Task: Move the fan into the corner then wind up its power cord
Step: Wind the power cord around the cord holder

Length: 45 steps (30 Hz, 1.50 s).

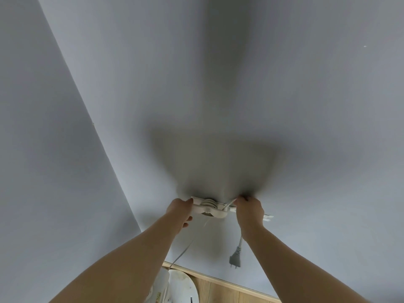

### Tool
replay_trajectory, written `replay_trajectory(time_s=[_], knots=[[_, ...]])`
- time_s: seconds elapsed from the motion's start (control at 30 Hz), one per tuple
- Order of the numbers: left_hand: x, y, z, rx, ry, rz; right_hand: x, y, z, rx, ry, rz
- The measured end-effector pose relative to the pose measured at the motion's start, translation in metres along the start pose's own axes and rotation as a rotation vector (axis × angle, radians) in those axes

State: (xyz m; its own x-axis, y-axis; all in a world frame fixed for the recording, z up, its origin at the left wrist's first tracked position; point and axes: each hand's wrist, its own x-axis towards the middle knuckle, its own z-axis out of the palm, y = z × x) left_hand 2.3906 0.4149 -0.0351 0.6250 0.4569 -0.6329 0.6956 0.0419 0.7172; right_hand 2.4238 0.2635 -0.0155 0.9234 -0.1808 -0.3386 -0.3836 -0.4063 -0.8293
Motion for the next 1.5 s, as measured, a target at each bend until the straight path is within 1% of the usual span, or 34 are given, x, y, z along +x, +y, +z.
replay_trajectory(time_s=[0.07, 0.1, 0.17, 0.23, 0.3, 0.37, 0.4, 0.53, 0.63, 0.7, 0.87, 0.93, 1.1, 1.27, 1.37, 1.5], knots=[[0.0, 0.0, -0.003, 0.028, 0.027, 0.051, -0.002, -0.006, 0.0, 0.285, -0.07, 0.169], [0.0, 0.0, -0.003, 0.039, 0.041, 0.078, -0.003, -0.009, -0.001, 0.383, -0.111, 0.23], [0.001, 0.0, -0.004, 0.054, 0.078, 0.129, -0.005, -0.012, -0.002, 0.459, -0.195, 0.295], [0.0, 0.0, -0.005, 0.051, 0.123, 0.168, -0.009, -0.018, -0.004, 0.378, -0.28, 0.298], [-0.004, 0.001, -0.007, 0.042, 0.152, 0.206, -0.013, -0.029, -0.009, 0.161, -0.341, 0.251], [-0.007, 0.002, -0.009, 0.046, 0.157, 0.25, -0.012, -0.037, -0.011, -0.004, -0.374, 0.194], [-0.009, 0.002, -0.01, 0.055, 0.151, 0.272, -0.01, -0.039, -0.01, -0.013, -0.373, 0.175], [-0.016, 0.004, -0.014, 0.147, 0.174, 0.369, -0.01, -0.036, -0.004, 0.035, -0.343, 0.186], [-0.019, 0.004, -0.017, 0.178, 0.182, 0.425, -0.014, -0.038, 0.002, 0.116, -0.37, 0.221], [-0.023, 0.006, -0.017, 0.182, 0.099, 0.422, -0.015, -0.04, 0.006, 0.13, -0.38, 0.236], [-0.037, 0.01, -0.017, 0.09, -0.262, 0.386, -0.016, -0.04, 0.01, 0.124, -0.383, 0.241], [-0.039, 0.009, -0.017, 0.057, -0.313, 0.366, -0.017, -0.039, 0.011, 0.13, -0.378, 0.238], [-0.039, 0.01, -0.011, 0.096, -0.277, 0.385, -0.022, -0.04, 0.007, 0.136, -0.358, 0.242], [-0.04, 0.01, -0.01, 0.092, -0.255, 0.411, -0.021, -0.041, 0.005, 0.067, -0.365, 0.199], [-0.037, 0.011, -0.014, 0.074, -0.213, 0.422, -0.02, -0.036, 0.006, 0.11, -0.368, 0.224], [-0.038, 0.015, -0.014, 0.096, -0.235, 0.404, -0.02, -0.033, 0.009, 0.126, -0.393, 0.189]])
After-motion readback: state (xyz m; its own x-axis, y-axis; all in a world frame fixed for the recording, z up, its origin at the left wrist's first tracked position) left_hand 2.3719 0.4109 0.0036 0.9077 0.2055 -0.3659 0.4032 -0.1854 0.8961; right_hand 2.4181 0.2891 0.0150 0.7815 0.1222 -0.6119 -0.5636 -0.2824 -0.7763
